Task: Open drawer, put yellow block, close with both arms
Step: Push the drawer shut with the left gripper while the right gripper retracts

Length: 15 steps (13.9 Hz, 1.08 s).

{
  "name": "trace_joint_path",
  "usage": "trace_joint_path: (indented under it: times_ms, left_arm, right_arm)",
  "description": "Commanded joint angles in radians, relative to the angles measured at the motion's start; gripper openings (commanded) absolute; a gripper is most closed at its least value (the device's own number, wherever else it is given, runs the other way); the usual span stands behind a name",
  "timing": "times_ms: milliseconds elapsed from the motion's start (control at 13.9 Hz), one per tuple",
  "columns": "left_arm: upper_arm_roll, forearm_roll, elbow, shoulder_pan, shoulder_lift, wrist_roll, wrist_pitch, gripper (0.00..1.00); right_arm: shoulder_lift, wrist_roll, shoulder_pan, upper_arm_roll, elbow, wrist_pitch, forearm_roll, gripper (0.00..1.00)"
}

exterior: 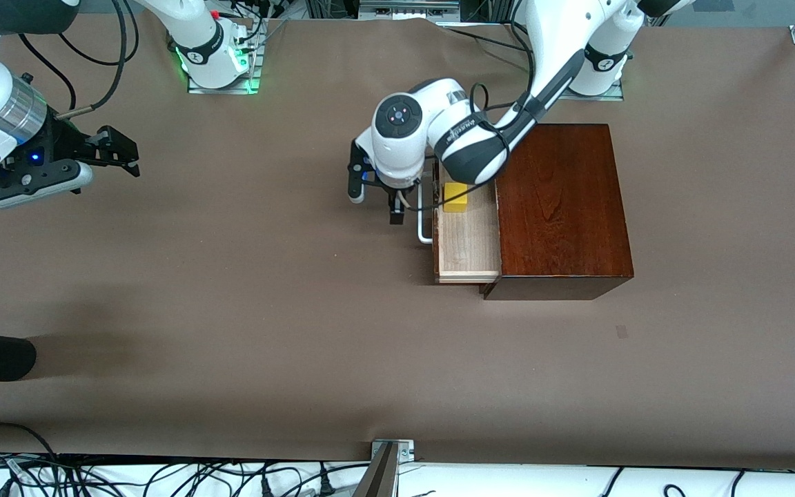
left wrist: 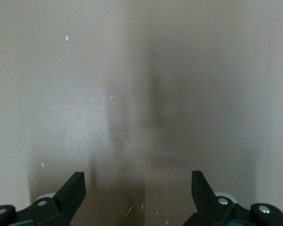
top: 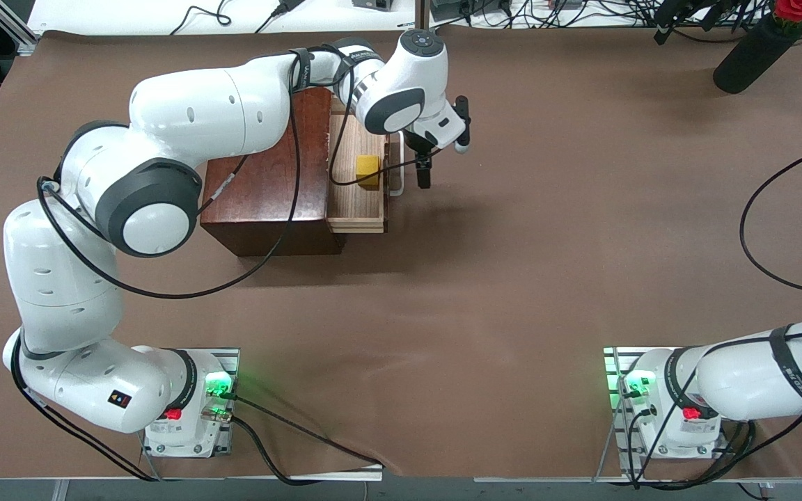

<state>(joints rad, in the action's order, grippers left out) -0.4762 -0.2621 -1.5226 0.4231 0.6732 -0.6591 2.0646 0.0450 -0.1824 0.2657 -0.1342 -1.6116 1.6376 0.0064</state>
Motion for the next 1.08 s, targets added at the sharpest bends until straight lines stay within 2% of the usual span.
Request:
trace_joint_path:
  times_ms: [0, 144, 577, 1009]
  left_arm:
    - [0.018, -0.023, 0.002, -0.016, -0.004, -0.066, -0.050, 1.00]
    - [0.018, -0.023, 0.007, -0.044, -0.009, -0.070, -0.130, 1.00]
    - [0.021, -0.023, 0.009, -0.075, -0.037, -0.053, -0.336, 1.00]
    - [0.030, -0.046, -0.007, -0.128, -0.049, -0.045, -0.374, 1.00]
  right_arm:
    - [-0.011, 0.031, -0.010, 0.011, 0.007, 0.010, -0.029, 1.00]
    - [0.004, 0.034, -0.008, 0.013, 0.036, 0.002, -0.068, 1.00]
    - [0.010, 0.044, -0.011, 0.007, 0.047, 0.005, -0.057, 1.00]
    - [0.010, 0.046, -0.011, 0.008, 0.047, 0.004, -0.055, 1.00]
